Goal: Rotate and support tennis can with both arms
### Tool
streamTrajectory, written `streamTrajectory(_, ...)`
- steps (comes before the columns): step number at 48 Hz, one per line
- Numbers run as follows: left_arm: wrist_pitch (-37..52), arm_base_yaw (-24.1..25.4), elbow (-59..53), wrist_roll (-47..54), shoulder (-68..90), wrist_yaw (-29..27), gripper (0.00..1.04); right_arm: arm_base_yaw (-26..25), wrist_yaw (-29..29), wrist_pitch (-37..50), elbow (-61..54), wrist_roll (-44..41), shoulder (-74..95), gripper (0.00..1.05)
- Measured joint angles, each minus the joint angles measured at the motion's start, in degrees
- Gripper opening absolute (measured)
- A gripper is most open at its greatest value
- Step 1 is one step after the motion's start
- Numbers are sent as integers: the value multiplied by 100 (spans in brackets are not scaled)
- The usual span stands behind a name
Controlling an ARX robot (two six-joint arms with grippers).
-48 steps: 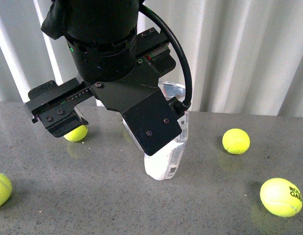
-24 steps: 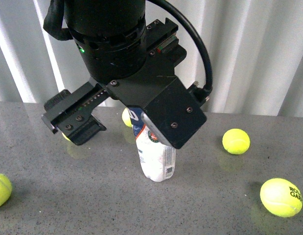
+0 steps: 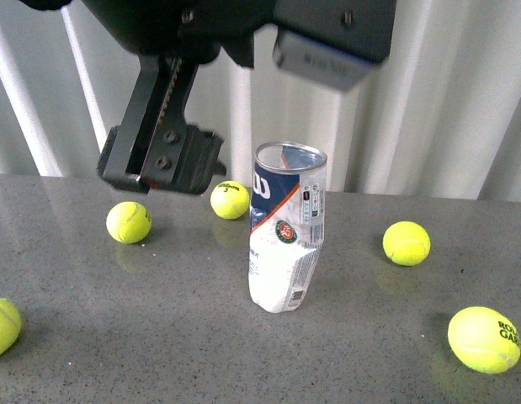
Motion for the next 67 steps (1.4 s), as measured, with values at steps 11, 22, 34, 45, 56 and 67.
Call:
streamTrajectory(11,1440,457,-385,-2903,-756,511,98,0,2,0,0,0,0,98)
streamTrajectory(22,2288,728,-1191,-5661,-1705,280,98,0,0,0,0,0,0,98)
streamTrajectory(34,3268,1104,-2461,-7558,-2830,-433,91,0,2,0,0,0,0,98)
streamTrajectory(45,4562,1987,-4557,-7814,-4253,-391,57,0,4,0,0,0,0,98)
streamTrajectory(56,4883,2293,-5718,-7851,-4787,44,19,0,11,0,0,0,0,98)
streamTrajectory(67,5034,2544,-6341,-7890,-5362,240,4,0,0,0,0,0,0,98)
